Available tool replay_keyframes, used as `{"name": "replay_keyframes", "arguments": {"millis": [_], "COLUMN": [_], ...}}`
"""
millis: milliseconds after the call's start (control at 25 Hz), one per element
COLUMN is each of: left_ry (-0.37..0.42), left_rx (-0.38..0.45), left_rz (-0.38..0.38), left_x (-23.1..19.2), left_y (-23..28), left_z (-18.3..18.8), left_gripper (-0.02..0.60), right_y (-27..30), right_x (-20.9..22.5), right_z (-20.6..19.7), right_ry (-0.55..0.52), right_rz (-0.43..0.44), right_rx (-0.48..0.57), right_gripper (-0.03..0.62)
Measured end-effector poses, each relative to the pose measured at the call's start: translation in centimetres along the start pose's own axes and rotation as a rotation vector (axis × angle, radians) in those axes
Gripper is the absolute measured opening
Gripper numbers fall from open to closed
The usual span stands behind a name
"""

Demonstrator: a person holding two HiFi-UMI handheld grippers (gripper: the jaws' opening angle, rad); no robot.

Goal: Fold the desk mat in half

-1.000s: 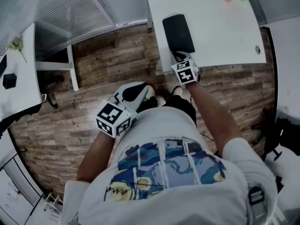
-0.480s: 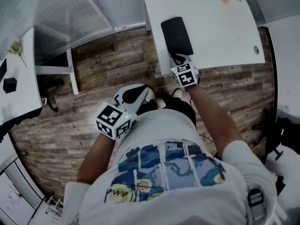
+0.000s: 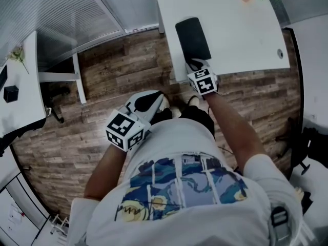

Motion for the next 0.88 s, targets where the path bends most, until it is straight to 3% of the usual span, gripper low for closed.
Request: {"name": "replay_keyframes", "arguments": {"millis": [880], "left_ry": [0.009], "left_rx": [-0.016], "left_rz": [-0.008], "left_x": [0.4], "left_y": [1.6], "left_z": [0.5], "left_gripper": [0.003], "right_y": [-3.4], "right_x": [1.0], "right_z": [1.4], "right_ry": [0.116], "right_rz": [0.044], "right_rx": [0.08], "right_gripper": [0.021]}}
Point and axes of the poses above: the fingertips, and each gripper's own axes: y forward along the fingers, x to its right, z out of its top, the point moved 5 cm from there along -y, backward along the fingers, and after that the axes turned 10 degrees about -z, right-handed, at the moved point
